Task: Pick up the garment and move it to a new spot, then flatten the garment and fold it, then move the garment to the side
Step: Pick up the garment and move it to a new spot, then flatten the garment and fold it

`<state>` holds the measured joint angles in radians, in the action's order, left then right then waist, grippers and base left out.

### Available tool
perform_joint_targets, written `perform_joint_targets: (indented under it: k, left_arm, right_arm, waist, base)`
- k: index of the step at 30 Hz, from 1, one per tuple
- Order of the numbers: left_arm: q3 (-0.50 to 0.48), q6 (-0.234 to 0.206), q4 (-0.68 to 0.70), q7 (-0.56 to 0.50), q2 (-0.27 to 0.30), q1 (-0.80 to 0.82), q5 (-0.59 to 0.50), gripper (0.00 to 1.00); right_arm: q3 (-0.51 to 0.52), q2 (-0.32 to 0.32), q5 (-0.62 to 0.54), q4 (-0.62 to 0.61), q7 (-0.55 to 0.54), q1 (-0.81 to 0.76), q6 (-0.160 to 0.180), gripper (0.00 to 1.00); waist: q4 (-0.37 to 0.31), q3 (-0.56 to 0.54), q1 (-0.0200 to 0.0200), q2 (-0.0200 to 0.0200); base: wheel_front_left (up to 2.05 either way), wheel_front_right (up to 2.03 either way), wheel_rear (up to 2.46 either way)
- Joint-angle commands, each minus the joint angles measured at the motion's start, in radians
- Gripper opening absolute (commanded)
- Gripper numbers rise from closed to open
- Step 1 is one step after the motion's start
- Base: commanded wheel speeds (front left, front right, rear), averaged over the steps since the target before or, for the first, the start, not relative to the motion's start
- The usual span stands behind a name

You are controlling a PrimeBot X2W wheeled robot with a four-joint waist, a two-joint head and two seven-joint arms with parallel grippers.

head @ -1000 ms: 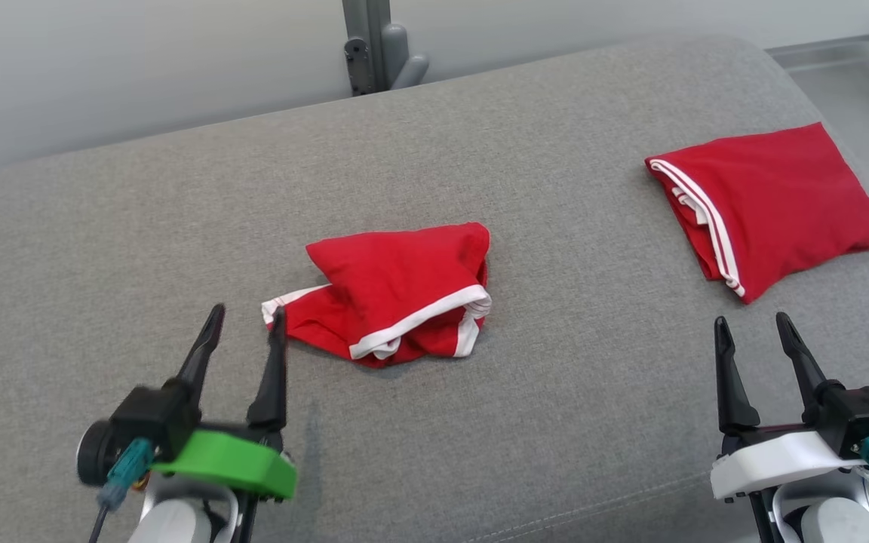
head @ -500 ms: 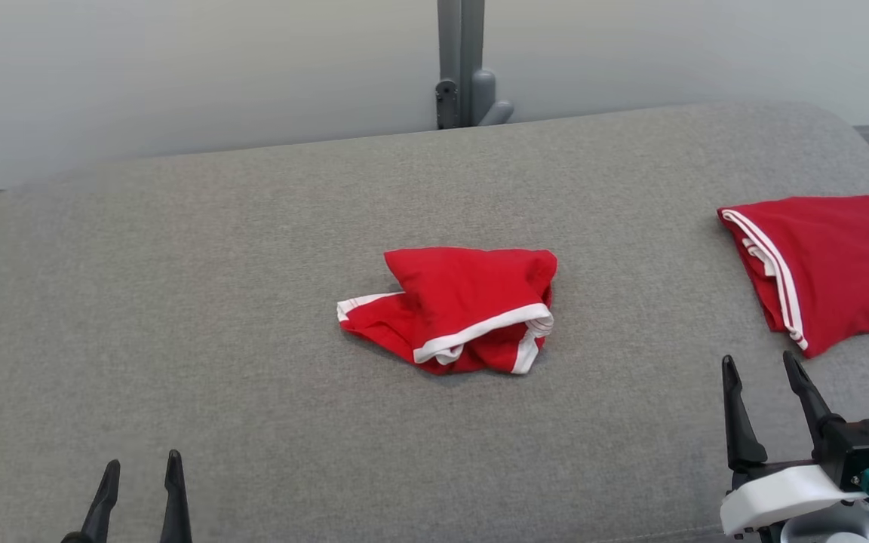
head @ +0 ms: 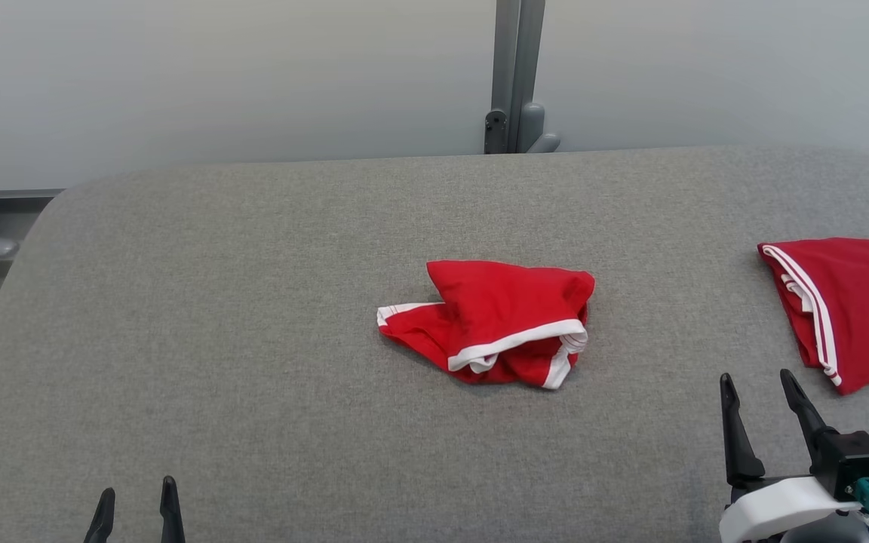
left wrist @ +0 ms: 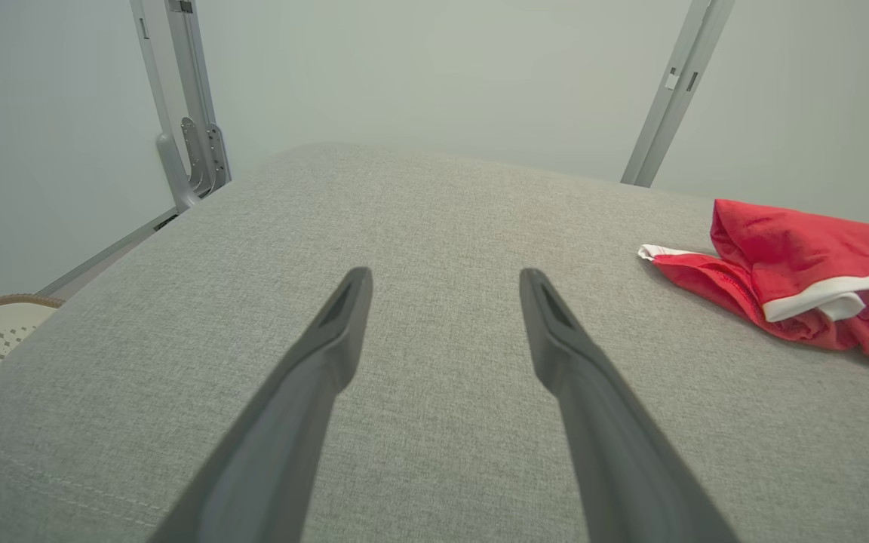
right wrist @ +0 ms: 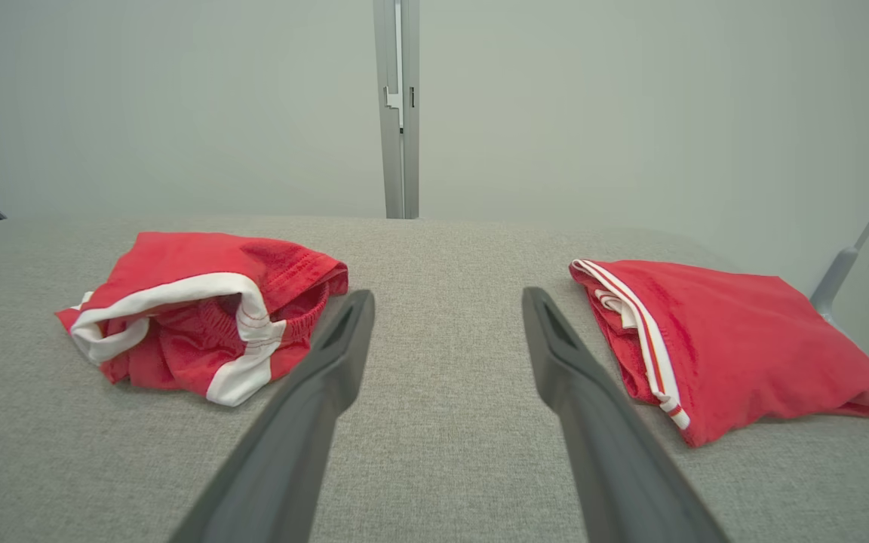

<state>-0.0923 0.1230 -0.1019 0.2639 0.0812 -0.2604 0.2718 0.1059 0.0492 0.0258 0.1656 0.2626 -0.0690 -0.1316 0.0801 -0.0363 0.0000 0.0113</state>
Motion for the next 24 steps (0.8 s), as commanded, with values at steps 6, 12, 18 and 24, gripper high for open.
perform_joint_targets:
  k: [6,12,18,24]
  left_arm:
    - [-0.015,0.008,0.002,0.0,-0.008,0.014,-0.014,1.0]
    - [-0.014,0.008,0.007,0.0,-0.013,0.017,-0.019,1.0]
    - [0.019,0.009,0.017,0.0,-0.011,0.038,-0.012,1.0]
    - [0.2,0.009,0.0,0.0,0.014,0.126,0.006,1.0]
  right_arm:
    - [-0.01,0.002,0.006,0.01,0.003,-0.008,0.002,1.0]
    - [-0.015,0.002,0.011,0.016,0.003,-0.006,0.002,1.0]
    - [-0.021,0.002,0.014,0.02,0.003,0.012,0.002,1.0]
    - [-0.034,0.003,0.011,0.006,0.003,0.038,0.002,1.0]
  waist:
    - [-0.007,0.006,0.0,-0.0113]
    - [-0.012,0.012,0.0,-0.0113]
    - [-0.028,0.022,0.0,-0.0113]
    - [-0.097,0.049,0.0,-0.0113]
  base:
    - [0.0,0.0,0.0]
    - [0.0,0.0,0.0]
    - [0.0,0.0,0.0]
    - [0.0,0.0,0.0]
